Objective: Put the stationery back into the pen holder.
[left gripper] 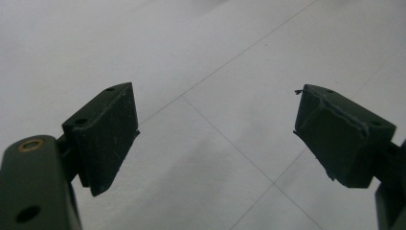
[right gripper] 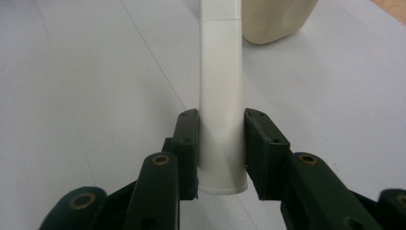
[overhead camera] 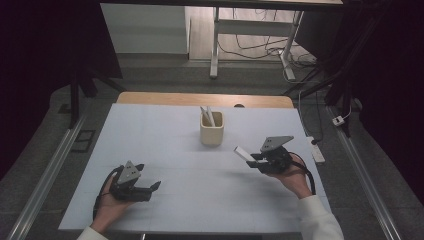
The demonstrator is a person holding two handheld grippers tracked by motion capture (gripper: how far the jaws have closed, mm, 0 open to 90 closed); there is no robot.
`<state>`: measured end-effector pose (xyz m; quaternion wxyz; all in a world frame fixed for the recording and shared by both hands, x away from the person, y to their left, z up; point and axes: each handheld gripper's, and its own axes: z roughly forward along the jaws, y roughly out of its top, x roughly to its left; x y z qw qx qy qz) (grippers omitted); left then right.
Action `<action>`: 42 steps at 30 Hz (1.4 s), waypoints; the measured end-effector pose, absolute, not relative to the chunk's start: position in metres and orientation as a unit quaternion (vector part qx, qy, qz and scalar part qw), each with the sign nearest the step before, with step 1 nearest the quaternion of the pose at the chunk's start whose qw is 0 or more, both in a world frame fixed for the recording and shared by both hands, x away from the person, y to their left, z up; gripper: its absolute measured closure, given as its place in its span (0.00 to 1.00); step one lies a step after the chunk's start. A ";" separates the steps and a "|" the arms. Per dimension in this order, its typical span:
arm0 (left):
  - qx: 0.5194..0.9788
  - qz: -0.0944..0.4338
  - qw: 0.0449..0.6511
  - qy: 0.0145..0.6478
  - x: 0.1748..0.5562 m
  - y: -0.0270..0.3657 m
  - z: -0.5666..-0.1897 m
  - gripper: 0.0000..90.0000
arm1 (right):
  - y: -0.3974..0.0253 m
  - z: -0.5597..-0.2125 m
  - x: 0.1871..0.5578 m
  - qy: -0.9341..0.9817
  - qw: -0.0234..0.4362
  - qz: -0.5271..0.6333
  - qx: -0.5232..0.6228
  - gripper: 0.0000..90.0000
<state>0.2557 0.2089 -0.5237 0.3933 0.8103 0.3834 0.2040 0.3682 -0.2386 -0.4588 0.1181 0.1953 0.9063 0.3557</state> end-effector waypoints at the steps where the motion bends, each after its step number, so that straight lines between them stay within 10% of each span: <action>1: 0.810 0.205 0.394 0.384 0.256 0.209 -0.523 0.17 | -0.237 -0.459 0.368 0.907 0.118 0.356 0.193 0.75; 42: 0.881 0.178 0.357 0.255 0.290 0.134 -0.484 0.21 | -0.180 -0.458 0.364 0.916 0.070 0.374 0.125 0.75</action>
